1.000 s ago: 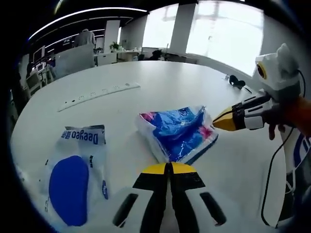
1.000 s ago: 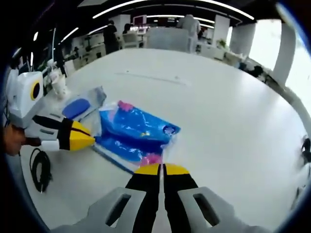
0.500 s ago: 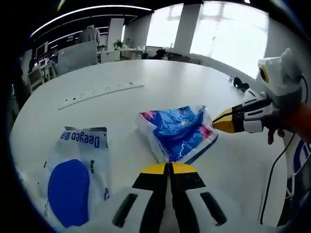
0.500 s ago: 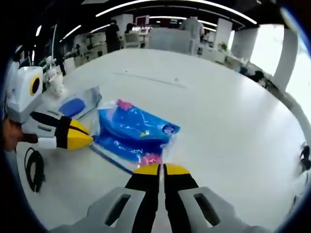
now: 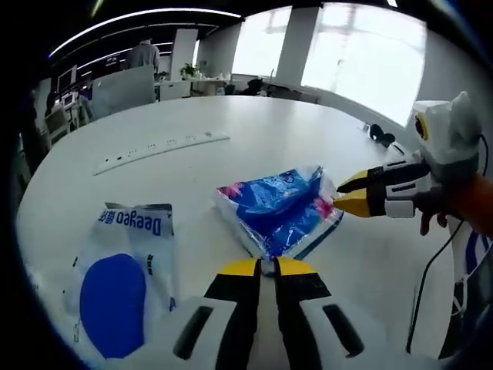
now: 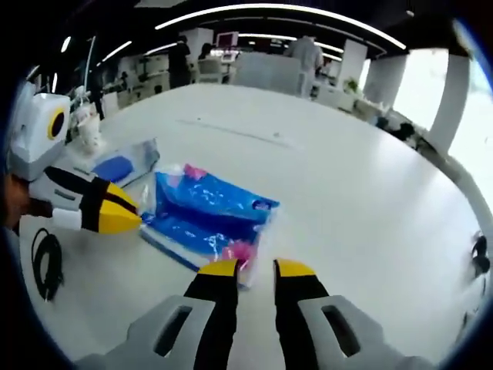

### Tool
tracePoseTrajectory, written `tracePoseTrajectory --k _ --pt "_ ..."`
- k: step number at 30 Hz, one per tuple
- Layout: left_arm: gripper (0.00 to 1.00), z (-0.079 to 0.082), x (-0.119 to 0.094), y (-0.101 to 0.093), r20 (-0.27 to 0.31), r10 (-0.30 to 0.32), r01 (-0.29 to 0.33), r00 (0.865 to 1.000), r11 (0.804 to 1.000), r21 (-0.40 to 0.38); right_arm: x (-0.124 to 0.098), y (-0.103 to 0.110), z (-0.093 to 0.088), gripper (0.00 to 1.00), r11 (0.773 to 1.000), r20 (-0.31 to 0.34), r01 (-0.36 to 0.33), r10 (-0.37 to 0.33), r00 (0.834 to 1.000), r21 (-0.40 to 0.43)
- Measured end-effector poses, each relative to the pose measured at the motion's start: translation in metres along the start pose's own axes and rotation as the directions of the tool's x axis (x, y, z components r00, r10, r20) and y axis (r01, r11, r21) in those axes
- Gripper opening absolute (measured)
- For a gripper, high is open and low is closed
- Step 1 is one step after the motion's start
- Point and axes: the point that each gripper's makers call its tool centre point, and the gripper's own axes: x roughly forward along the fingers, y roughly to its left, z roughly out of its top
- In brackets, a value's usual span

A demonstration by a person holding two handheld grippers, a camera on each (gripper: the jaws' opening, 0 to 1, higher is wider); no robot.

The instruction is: Arrange the tabletop items into an orderly group along one side of the table until the central work area is clear of visible clutter.

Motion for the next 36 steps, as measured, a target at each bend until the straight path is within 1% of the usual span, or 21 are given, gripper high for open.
tracePoseTrajectory --k 3,6,8,13,18,21,23,28,32,34,36 --pt "0.15 0.003 -0.003 0.004 0.013 0.013 -0.014 1.000 1.000 0.011 -0.003 -0.003 0.002 0.20 0.999 0.023 0.001 -0.002 1.000 0.036" --pt "0.17 0.003 -0.005 0.005 0.015 0.019 -0.019 1.000 1.000 0.002 -0.004 -0.004 0.001 0.22 0.999 0.022 0.001 -0.002 1.000 0.040" --pt "0.18 0.003 -0.007 0.004 0.015 0.020 -0.020 1.000 1.000 0.009 -0.007 -0.006 0.003 0.23 0.999 0.034 0.002 -0.003 0.999 0.046" --pt "0.25 0.005 -0.009 0.003 0.022 0.029 -0.030 0.999 0.999 0.023 -0.008 -0.008 0.005 0.31 0.997 0.062 -0.005 0.000 0.998 0.076" --pt "0.33 0.007 -0.013 -0.001 0.030 0.038 -0.039 0.999 0.998 0.049 -0.010 -0.005 0.009 0.38 0.995 0.085 -0.017 0.009 0.996 0.095" --pt "0.36 0.006 -0.016 -0.005 0.020 0.027 -0.028 0.999 0.997 0.070 -0.010 -0.004 0.010 0.44 0.995 0.093 -0.017 0.008 0.996 0.096" --pt "0.38 0.008 -0.018 -0.006 0.026 0.030 -0.032 0.999 0.996 0.084 -0.011 -0.005 0.012 0.47 0.995 0.103 -0.013 0.002 0.995 0.100" --pt "0.43 0.009 -0.025 -0.003 0.025 0.035 -0.037 0.999 0.996 0.087 -0.013 -0.003 0.016 0.52 0.995 0.117 -0.010 -0.002 0.993 0.100" --pt "0.47 0.007 -0.030 -0.004 0.019 0.032 -0.034 0.999 0.996 0.088 -0.016 -0.005 0.020 0.62 0.995 0.136 0.004 -0.018 0.991 0.101" --pt "0.51 0.007 -0.034 -0.003 0.017 0.034 -0.036 0.999 0.996 0.076 -0.018 -0.006 0.021 0.62 0.995 0.141 0.006 -0.020 0.990 0.101" --pt "0.53 0.007 -0.038 -0.003 0.023 0.035 -0.037 0.999 0.996 0.083 -0.019 -0.005 0.022 0.63 0.994 0.144 0.003 -0.018 0.989 0.106"
